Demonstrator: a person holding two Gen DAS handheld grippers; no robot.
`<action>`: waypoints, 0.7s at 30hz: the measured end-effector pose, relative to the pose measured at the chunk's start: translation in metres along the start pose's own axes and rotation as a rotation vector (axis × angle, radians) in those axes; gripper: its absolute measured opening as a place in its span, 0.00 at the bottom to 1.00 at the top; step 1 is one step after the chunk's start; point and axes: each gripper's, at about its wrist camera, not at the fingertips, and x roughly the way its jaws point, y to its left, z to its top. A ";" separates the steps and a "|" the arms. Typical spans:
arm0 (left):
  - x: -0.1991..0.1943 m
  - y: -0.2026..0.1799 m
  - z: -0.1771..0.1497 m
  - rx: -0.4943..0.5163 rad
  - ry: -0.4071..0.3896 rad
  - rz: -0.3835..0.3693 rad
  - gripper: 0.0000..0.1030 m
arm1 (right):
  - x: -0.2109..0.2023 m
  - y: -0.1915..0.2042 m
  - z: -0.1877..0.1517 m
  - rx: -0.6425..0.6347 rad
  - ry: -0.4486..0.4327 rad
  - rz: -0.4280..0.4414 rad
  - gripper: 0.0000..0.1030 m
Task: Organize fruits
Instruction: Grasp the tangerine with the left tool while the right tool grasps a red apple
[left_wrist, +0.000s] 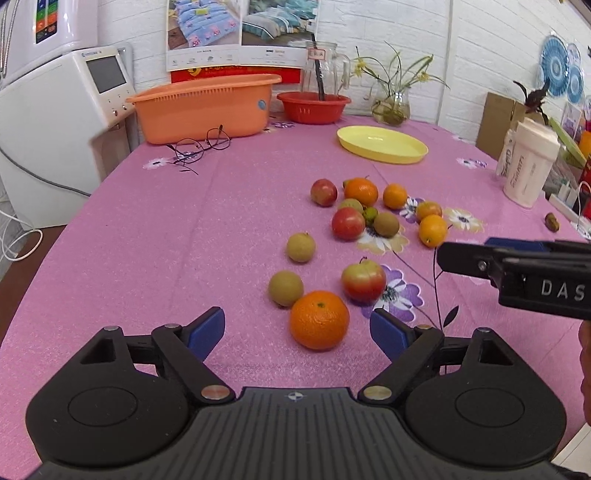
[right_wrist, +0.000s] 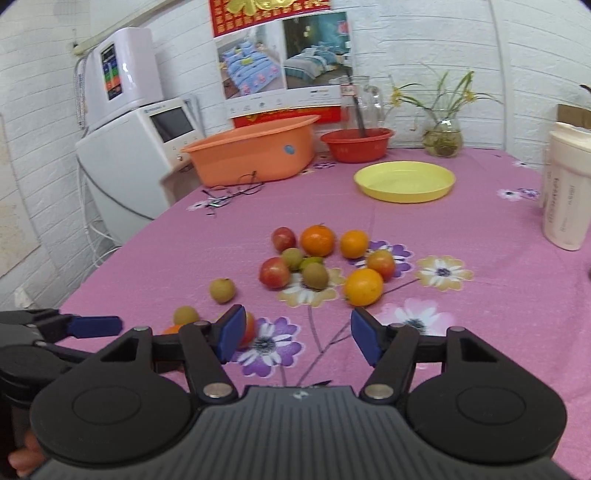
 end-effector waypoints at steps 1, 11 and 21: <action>0.002 -0.001 0.000 0.005 0.004 0.000 0.77 | 0.001 0.003 0.000 -0.007 0.002 0.013 0.71; 0.019 -0.002 -0.003 0.018 0.027 -0.029 0.48 | 0.020 0.009 0.001 -0.028 0.064 0.098 0.71; 0.021 0.003 -0.006 0.043 0.035 -0.032 0.37 | 0.042 0.012 0.004 -0.039 0.137 0.156 0.71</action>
